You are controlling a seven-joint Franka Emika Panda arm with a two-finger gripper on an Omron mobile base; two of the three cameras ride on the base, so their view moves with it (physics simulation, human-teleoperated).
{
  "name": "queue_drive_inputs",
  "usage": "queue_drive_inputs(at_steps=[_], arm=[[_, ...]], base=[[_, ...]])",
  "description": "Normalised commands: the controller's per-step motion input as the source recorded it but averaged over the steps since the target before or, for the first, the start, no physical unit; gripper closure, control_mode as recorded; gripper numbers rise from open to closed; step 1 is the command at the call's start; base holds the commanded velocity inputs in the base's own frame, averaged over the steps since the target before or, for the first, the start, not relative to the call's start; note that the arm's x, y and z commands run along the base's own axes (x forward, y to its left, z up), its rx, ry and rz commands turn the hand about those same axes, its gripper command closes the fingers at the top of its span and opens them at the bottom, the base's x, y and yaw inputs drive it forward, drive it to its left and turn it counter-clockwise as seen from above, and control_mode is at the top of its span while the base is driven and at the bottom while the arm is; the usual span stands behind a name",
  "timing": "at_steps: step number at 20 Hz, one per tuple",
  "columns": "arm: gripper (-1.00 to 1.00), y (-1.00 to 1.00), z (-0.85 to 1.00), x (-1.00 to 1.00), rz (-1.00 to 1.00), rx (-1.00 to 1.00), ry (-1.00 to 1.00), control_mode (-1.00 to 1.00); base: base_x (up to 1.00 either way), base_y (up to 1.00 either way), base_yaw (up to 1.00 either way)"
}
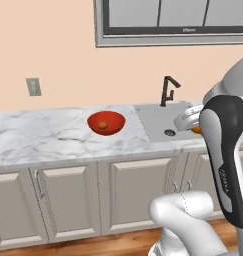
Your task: Pick the tangerines from the cabinet and place them in one bowl. Pick the mango from the sink and place it in the other bowl.
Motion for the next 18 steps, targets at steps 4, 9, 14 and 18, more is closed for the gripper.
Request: queue_drive_inputs(at_steps=[4,9,14,18], arm=[[1.0,0.0,0.0,0.0,0.0,0.0,0.0,1.0],[1.0,0.0,0.0,0.0,0.0,0.0,0.0,1.0],[1.0,0.0,0.0,0.0,0.0,0.0,0.0,1.0],[1.0,0.0,0.0,0.0,0.0,0.0,0.0,1.0]], base=[[0.0,0.77,0.0],[0.07,0.59,0.0],[0.28,-0.02,-0.05],[0.46,-0.26,-0.06]])
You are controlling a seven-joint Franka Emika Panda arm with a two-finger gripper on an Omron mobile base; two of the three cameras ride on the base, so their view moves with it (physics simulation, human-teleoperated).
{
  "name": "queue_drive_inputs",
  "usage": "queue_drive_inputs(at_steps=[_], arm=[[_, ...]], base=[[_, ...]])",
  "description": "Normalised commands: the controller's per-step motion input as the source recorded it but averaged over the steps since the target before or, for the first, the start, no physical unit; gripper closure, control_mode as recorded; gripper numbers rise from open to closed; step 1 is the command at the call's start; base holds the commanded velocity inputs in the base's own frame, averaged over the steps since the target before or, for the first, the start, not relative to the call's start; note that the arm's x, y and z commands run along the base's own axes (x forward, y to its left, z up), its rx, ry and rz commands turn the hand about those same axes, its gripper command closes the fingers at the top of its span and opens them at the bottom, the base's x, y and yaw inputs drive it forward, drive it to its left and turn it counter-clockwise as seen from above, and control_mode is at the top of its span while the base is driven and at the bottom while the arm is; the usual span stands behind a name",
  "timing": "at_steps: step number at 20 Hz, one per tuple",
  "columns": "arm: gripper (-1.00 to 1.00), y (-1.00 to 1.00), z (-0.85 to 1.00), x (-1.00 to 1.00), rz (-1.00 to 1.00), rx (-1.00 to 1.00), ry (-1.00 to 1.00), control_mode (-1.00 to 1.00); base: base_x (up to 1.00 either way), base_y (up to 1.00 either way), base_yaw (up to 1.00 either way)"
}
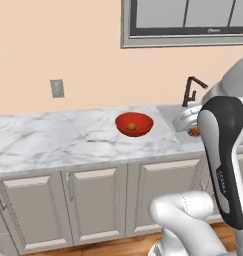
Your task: Pick the tangerines from the cabinet and place them in one bowl. Pick the mango from the sink and place it in the other bowl.
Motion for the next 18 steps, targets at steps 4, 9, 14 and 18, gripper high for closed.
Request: queue_drive_inputs(at_steps=[4,9,14,18], arm=[[1.0,0.0,0.0,0.0,0.0,0.0,0.0,1.0],[1.0,0.0,0.0,0.0,0.0,0.0,0.0,1.0],[1.0,0.0,0.0,0.0,0.0,0.0,0.0,1.0],[1.0,0.0,0.0,0.0,0.0,0.0,0.0,1.0]], base=[[0.54,-0.05,-0.01],[0.6,0.01,0.0],[0.66,0.0,0.0],[0.71,0.0,0.0]])
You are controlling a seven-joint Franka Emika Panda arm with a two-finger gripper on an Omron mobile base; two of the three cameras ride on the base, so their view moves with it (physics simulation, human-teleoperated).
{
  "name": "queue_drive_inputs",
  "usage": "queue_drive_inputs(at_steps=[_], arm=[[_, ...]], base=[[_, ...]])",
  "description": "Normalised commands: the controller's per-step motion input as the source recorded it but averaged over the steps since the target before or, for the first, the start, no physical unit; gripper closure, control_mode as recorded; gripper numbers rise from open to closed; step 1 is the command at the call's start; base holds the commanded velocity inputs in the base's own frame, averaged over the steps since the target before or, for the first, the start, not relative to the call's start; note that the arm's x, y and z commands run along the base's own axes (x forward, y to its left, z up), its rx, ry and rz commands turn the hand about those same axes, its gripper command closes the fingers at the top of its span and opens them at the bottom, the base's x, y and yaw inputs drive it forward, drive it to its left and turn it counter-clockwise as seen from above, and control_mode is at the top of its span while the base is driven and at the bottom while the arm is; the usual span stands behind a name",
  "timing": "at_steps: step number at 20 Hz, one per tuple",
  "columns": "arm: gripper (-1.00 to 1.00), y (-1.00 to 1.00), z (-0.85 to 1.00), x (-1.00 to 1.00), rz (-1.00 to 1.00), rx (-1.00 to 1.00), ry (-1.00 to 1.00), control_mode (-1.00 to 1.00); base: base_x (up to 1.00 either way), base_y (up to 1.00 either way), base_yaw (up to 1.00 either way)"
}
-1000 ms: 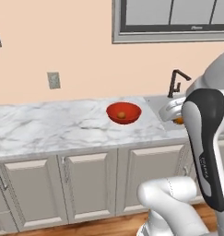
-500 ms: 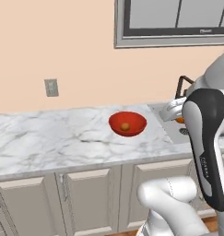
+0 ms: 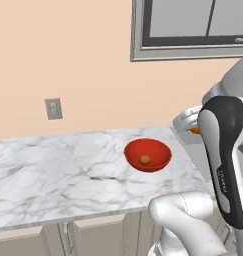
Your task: Pick the tangerines from the cabinet and place them in one bowl. Pick the mango from the sink and place it in the other bowl.
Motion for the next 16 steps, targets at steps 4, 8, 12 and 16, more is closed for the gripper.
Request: queue_drive_inputs(at_steps=[4,8,12,16], arm=[[1.0,0.0,0.0,0.0,0.0,0.0,0.0,1.0],[1.0,0.0,0.0,0.0,0.0,0.0,0.0,1.0],[1.0,0.0,0.0,0.0,0.0,0.0,0.0,1.0],[1.0,0.0,0.0,0.0,0.0,0.0,0.0,-1.0]], base=[[0.67,0.0,0.0],[0.53,0.0,0.0],[0.22,0.0,0.0],[0.0,0.0,0.0]])
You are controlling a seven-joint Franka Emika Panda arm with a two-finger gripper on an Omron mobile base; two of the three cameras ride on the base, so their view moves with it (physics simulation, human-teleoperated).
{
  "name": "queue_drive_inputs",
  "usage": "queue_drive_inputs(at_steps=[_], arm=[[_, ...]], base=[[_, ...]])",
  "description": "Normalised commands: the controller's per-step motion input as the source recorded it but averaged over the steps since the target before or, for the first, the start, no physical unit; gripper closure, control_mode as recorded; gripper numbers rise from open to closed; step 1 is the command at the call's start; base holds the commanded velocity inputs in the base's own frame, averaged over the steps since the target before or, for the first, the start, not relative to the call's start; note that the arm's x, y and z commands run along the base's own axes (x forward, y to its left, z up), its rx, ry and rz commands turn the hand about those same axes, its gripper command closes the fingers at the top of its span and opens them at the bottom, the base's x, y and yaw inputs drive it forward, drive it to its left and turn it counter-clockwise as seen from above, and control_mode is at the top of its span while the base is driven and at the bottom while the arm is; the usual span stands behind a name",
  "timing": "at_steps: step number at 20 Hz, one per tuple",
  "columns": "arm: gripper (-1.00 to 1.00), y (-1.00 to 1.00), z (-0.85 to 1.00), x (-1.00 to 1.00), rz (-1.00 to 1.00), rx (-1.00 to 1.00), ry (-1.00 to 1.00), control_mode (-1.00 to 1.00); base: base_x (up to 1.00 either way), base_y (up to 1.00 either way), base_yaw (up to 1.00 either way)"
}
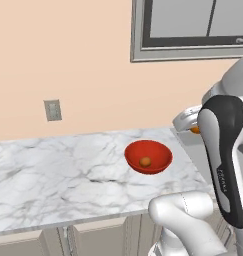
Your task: Pick the tangerines from the cabinet and place them in one bowl. Pick the mango from the sink and place it in the other bowl.
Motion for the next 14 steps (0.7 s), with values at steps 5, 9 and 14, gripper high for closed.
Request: queue_drive_inputs(at_steps=[5,9,14], arm=[[1.0,0.04,0.0,0.15,-0.01,0.0,0.08,-1.0],[1.0,0.09,0.0,0.35,-0.02,-0.03,0.24,-1.0],[1.0,-0.16,0.0,0.17,-0.03,-0.05,0.19,-1.0]], base=[[0.0,0.0,0.0],[0.0,0.0,0.0],[0.0,0.0,0.0]])
